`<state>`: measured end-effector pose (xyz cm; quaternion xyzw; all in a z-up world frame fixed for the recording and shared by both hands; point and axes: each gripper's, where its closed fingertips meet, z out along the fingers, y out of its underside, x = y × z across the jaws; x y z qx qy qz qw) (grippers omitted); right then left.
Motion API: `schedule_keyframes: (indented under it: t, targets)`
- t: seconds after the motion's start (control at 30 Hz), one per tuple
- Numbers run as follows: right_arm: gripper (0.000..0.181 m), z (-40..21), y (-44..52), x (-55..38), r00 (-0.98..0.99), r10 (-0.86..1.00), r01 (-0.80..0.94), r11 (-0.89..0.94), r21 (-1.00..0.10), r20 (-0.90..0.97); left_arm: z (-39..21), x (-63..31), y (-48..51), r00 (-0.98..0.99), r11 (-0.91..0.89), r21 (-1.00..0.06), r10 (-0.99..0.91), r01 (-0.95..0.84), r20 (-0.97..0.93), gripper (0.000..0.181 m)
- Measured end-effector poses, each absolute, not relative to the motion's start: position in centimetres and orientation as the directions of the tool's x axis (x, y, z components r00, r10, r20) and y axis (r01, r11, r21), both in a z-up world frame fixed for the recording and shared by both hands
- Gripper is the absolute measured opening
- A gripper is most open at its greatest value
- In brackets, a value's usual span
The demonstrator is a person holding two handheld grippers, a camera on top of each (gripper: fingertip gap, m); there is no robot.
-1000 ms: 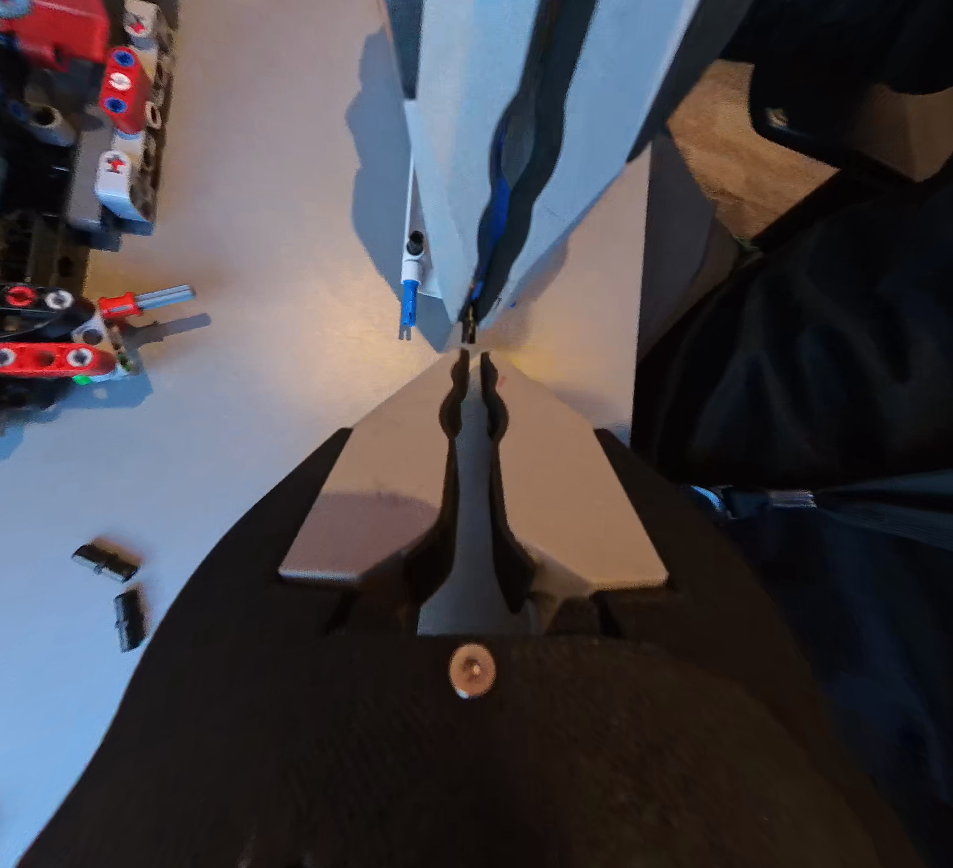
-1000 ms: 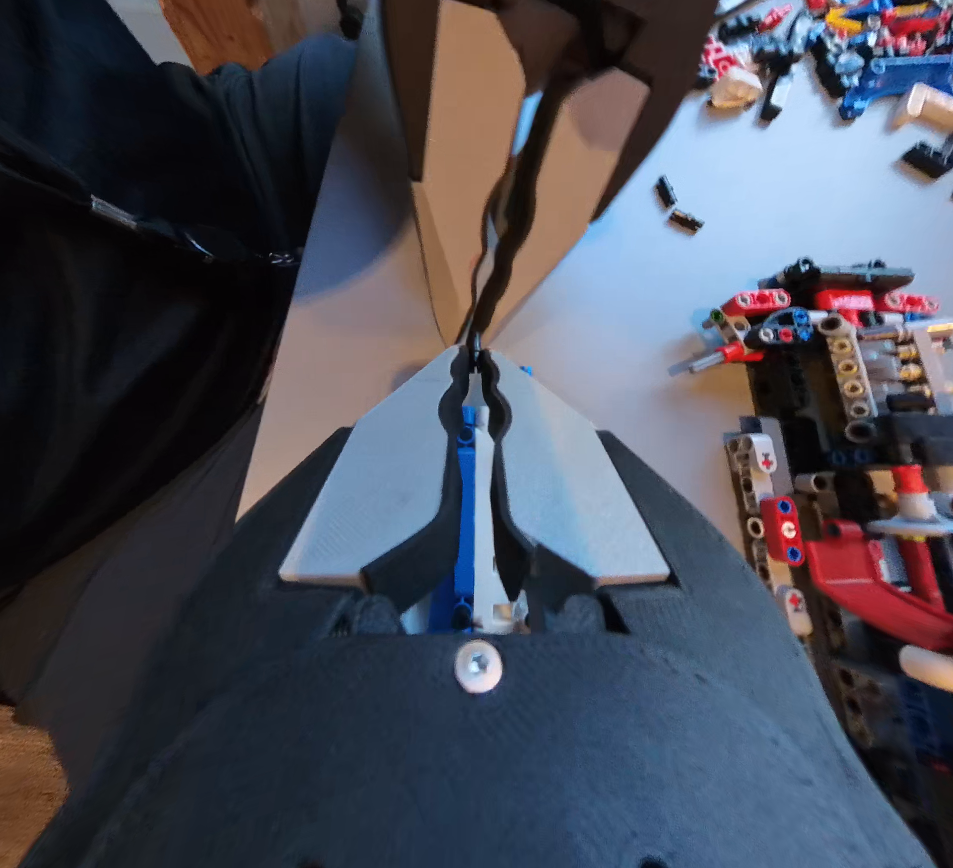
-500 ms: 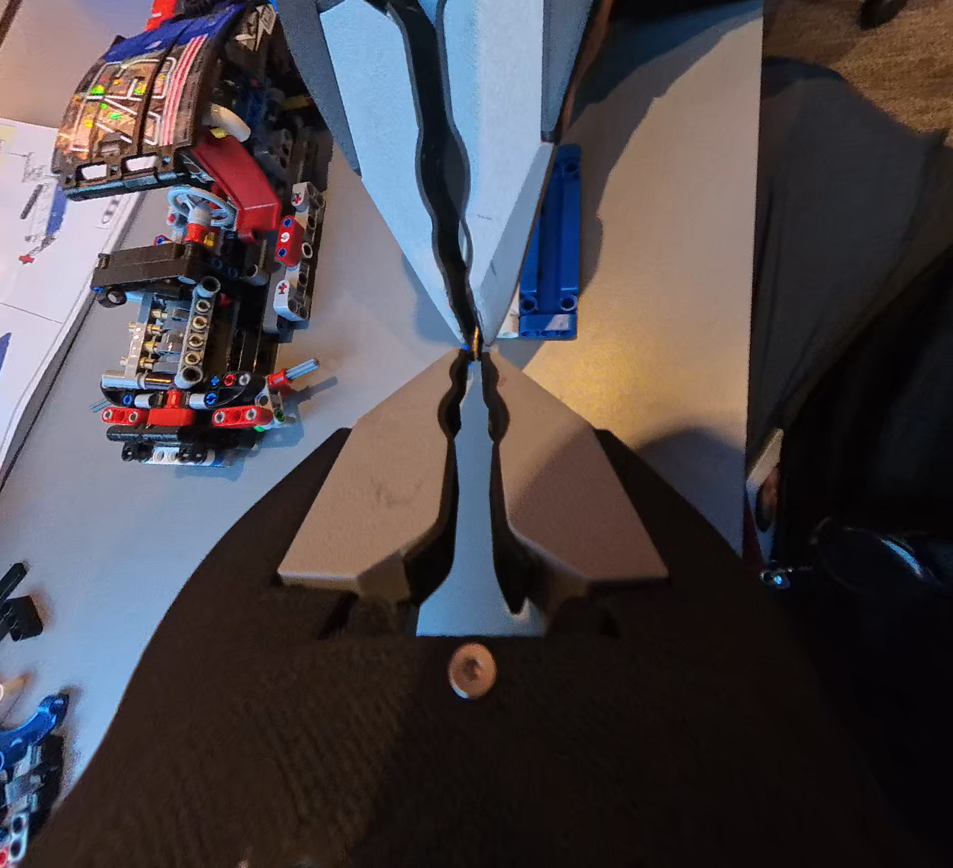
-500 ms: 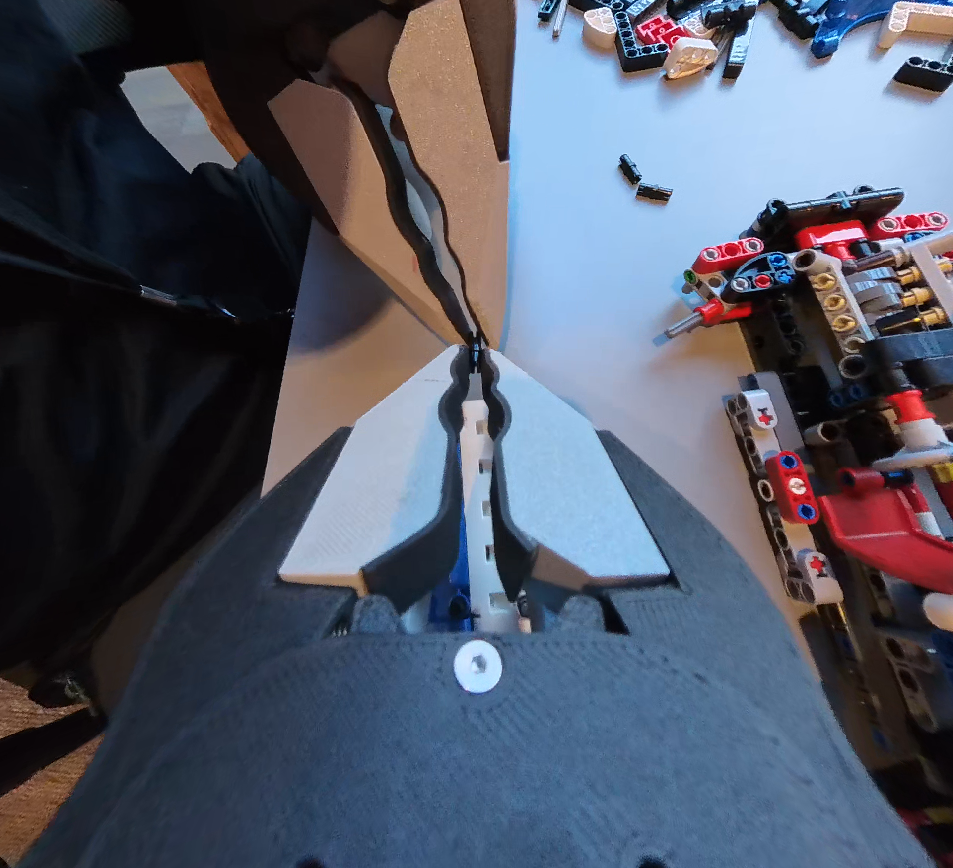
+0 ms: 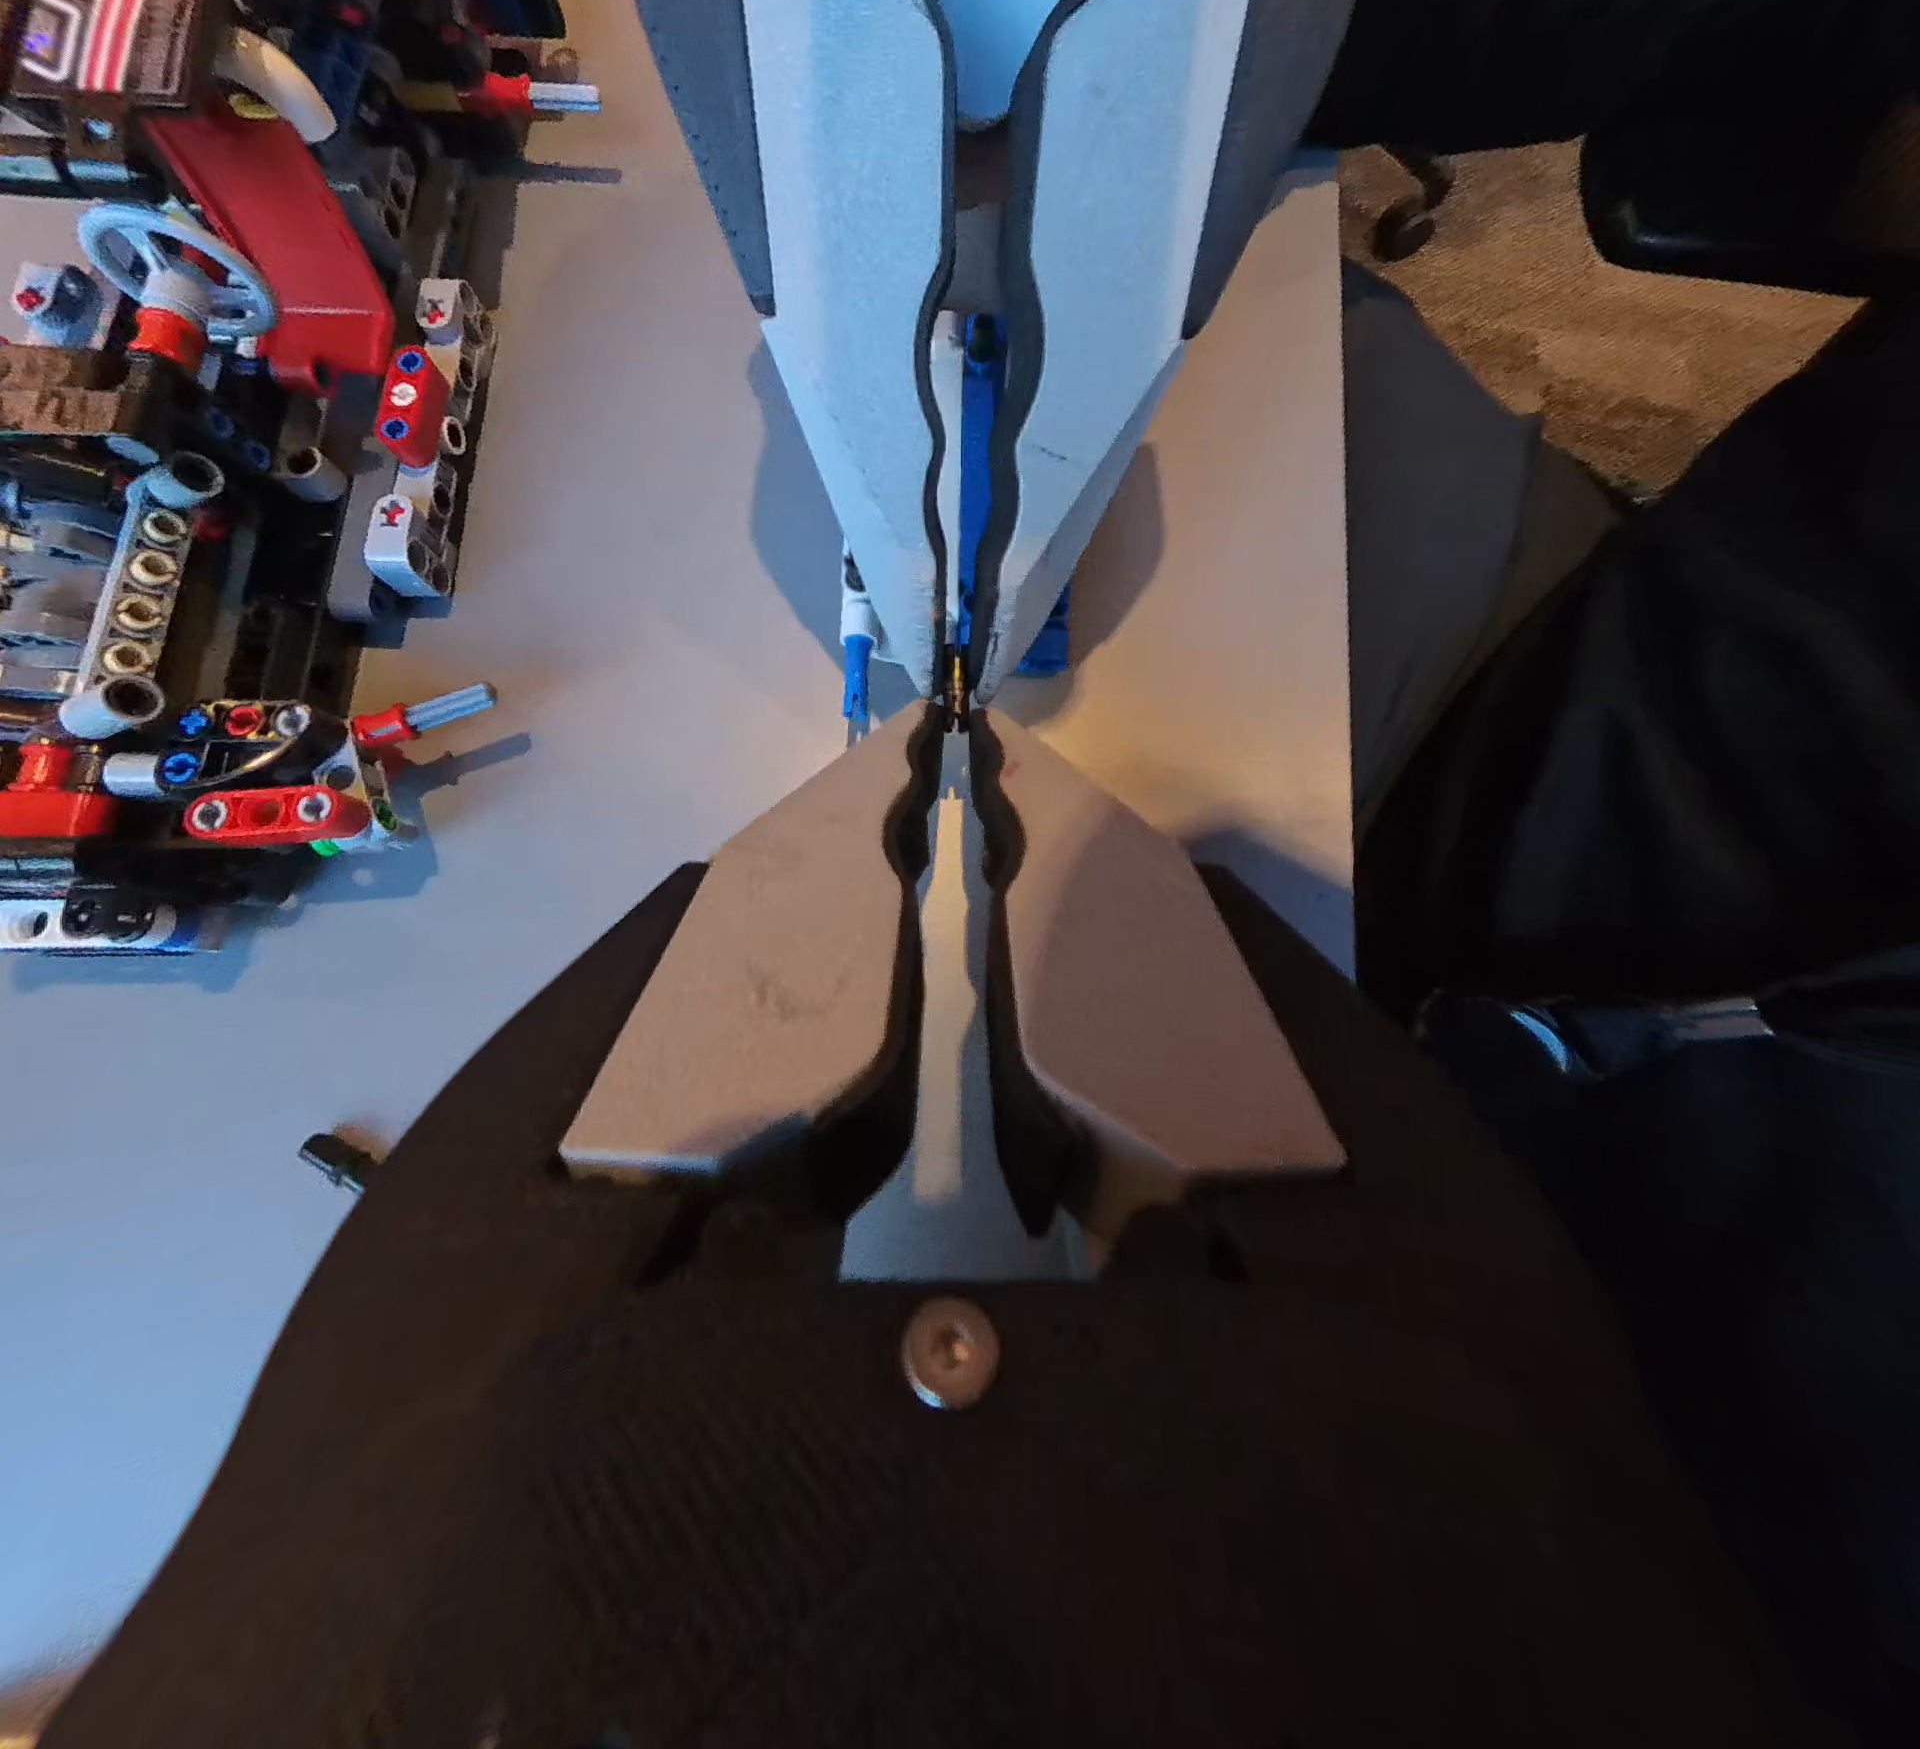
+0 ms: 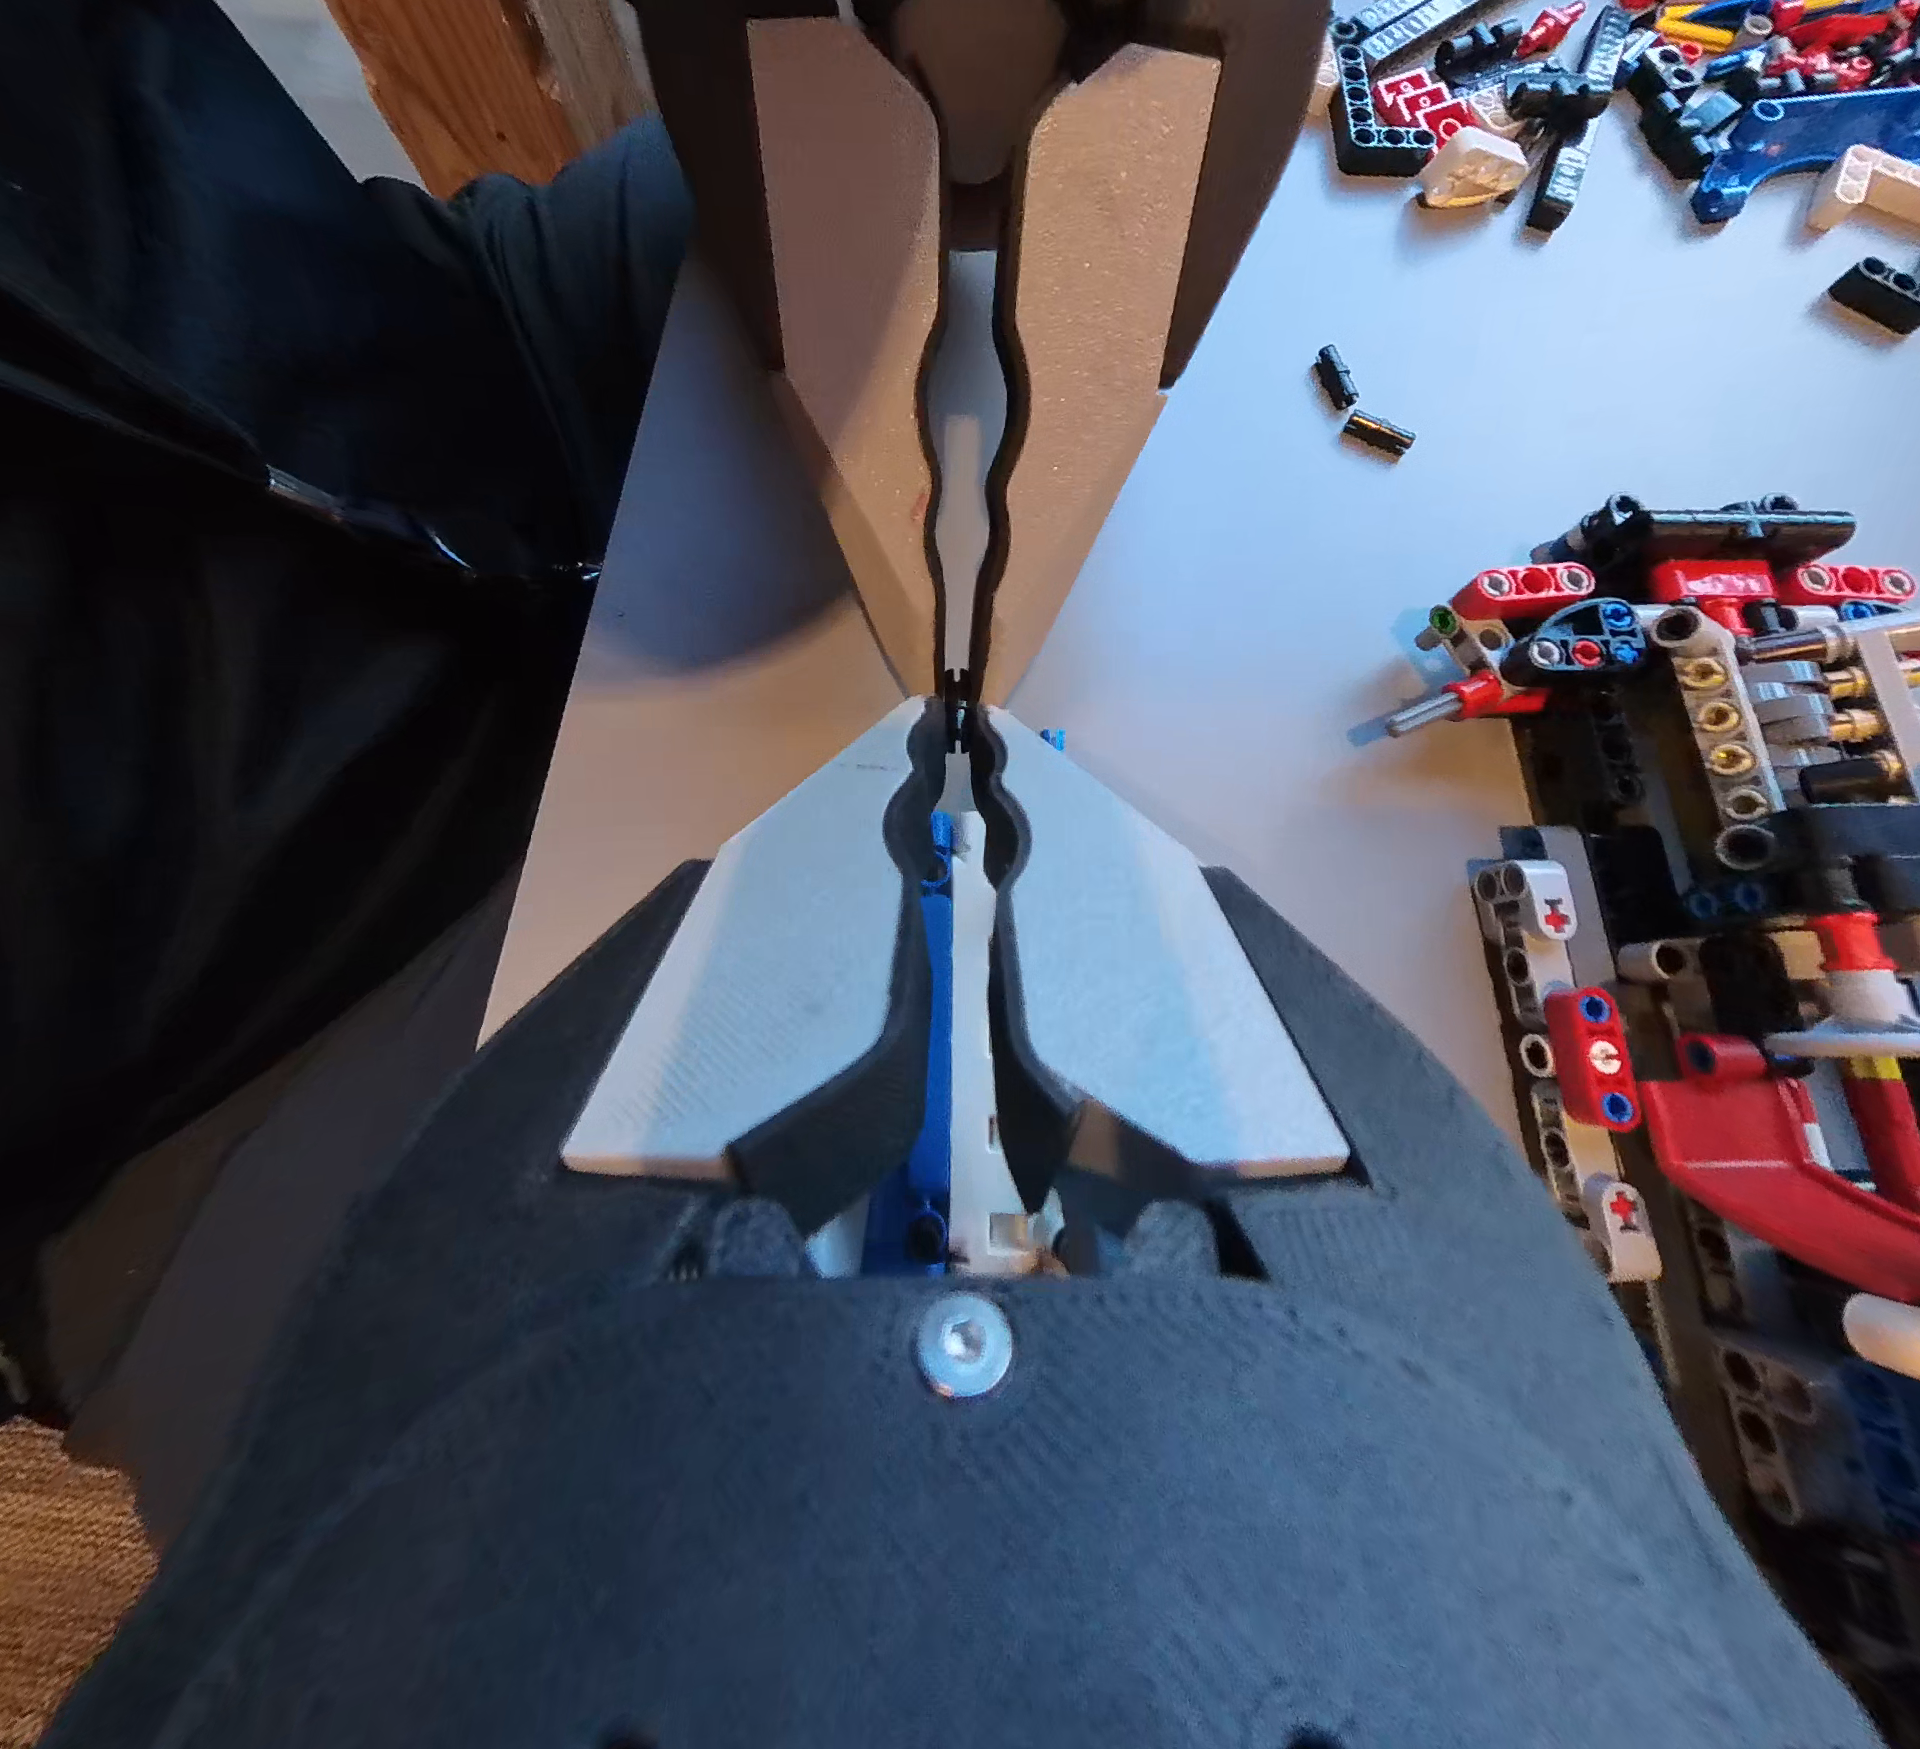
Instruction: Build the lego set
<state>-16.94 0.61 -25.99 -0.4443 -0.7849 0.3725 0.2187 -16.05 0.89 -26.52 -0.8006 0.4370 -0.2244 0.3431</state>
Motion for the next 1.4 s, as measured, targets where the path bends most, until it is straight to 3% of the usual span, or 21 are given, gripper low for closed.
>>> schedule_keyframes:
  t: [0.47,1.23,1.4]
  targets:
    - [0.002,-26.4,1.0,-17.0,-0.488,0.873,0.555,0.287,-0.781,-0.026,-26.7,-16.4,1.4,0.569,-0.325,-0.765,-0.820,-0.556,-0.065,0.002]
    - [0.002,-26.4,1.0,-17.4,-0.484,0.875,0.540,0.303,-0.785,0.005,-26.8,-16.7,1.3,0.572,-0.338,-0.750,-0.818,-0.568,-0.065,0.001]
    - [0.011,-24.9,2.5,-16.7,-0.453,0.891,0.520,0.292,-0.803,0.031,-27.2,-17.4,0.9,0.572,-0.388,-0.718,-0.820,-0.578,-0.017,0.001]
